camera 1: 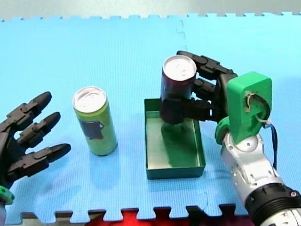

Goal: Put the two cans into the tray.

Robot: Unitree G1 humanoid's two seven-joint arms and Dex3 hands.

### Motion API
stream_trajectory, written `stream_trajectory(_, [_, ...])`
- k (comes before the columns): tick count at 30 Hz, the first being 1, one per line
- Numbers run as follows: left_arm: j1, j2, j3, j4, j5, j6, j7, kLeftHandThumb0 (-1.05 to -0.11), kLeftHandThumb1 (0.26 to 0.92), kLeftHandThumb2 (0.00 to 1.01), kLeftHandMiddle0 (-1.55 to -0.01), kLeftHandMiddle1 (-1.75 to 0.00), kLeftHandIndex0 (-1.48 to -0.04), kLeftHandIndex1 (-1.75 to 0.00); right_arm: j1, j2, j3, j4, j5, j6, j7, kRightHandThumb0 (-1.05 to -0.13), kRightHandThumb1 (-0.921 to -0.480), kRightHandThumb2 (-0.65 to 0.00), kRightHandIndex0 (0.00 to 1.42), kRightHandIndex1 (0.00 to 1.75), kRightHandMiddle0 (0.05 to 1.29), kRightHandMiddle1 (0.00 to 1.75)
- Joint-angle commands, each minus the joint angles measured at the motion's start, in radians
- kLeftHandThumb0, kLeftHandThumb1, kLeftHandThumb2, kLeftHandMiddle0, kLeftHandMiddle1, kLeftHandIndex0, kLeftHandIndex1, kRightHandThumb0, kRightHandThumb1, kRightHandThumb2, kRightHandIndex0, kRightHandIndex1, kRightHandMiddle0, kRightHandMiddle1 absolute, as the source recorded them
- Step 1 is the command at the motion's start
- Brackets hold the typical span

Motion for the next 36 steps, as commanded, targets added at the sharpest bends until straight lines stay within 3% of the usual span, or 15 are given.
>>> stream_trajectory(1, [0.004, 0.007, 0.003, -0.011, -0.004, 0.006, 0.001, -0.713, 0.615, 0.0, -0.55, 0.0, -0.53, 0.0, -0.016, -0.003, -0.007, 0.013, 0.008, -0.03, 0.003, -0.433, -0.748, -0.001, 1.33, 0.0, 1.19, 0.0])
stream_trajectory(8, [0.016, 0.008, 0.001, -0.038, 0.001, 0.013, 0.008, -0.719, 0.617, 0.0, -0.54, 0.0, -0.53, 0.0, -0.023, -0.003, -0.014, 0.03, 0.008, -0.053, 0.014, -0.431, -0.75, -0.001, 1.34, 0.0, 1.2, 0.0])
stream_trajectory(16, [0.029, 0.015, 0.0, -0.065, 0.004, 0.019, 0.017, -0.722, 0.617, 0.0, -0.54, 0.0, -0.53, 0.0, -0.018, -0.001, -0.012, 0.025, 0.005, -0.063, 0.02, -0.424, -0.753, -0.001, 1.33, 0.0, 1.21, 0.0])
stream_trajectory(23, [0.033, 0.02, 0.0, -0.076, 0.003, 0.025, 0.017, -0.708, 0.615, 0.0, -0.55, 0.0, -0.54, 0.0, -0.015, 0.004, -0.022, 0.047, 0.019, -0.091, 0.038, -0.419, -0.755, -0.001, 1.33, 0.0, 1.21, 0.0])
stream_trajectory(36, [0.042, 0.021, 0.003, -0.091, -0.005, 0.034, 0.009, -0.662, 0.609, 0.0, -0.55, 0.0, -0.54, 0.0, -0.005, -0.002, -0.025, 0.048, 0.024, -0.103, 0.045, -0.414, -0.755, 0.0, 1.33, 0.0, 1.22, 0.0])
